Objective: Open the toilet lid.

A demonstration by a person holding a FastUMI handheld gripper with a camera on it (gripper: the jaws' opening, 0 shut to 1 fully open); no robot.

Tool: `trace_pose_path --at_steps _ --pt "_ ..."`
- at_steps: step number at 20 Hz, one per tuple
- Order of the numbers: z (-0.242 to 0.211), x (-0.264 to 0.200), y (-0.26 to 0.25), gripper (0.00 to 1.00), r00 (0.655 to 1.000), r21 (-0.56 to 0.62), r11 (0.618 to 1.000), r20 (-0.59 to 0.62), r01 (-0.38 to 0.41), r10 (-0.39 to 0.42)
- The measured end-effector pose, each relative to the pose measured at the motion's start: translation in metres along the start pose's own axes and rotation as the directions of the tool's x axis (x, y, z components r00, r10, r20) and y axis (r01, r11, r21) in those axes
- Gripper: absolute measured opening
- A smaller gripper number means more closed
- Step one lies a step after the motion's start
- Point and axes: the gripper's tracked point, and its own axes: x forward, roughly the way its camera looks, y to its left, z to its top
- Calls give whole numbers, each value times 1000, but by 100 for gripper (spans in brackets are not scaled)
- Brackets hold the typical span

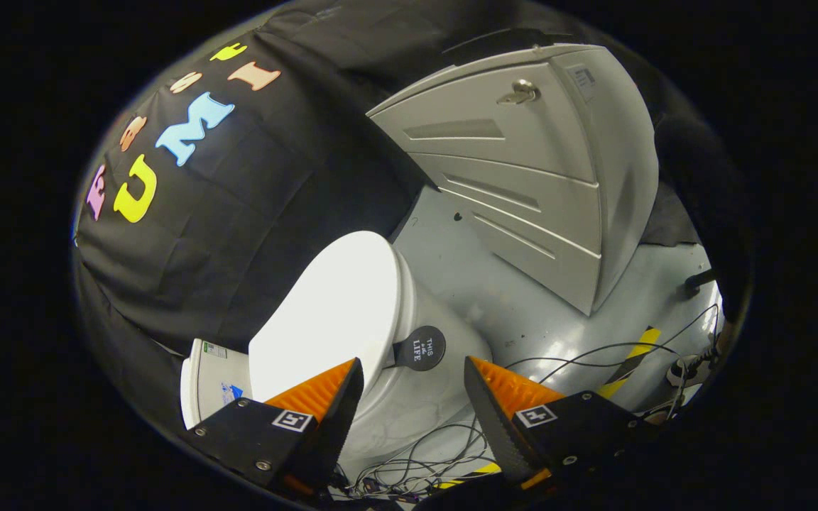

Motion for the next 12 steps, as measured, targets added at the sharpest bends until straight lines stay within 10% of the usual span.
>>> trace_pose_path --at_steps 12 --pt "-7 40 -8 61 995 208 973 -4 -98 101"
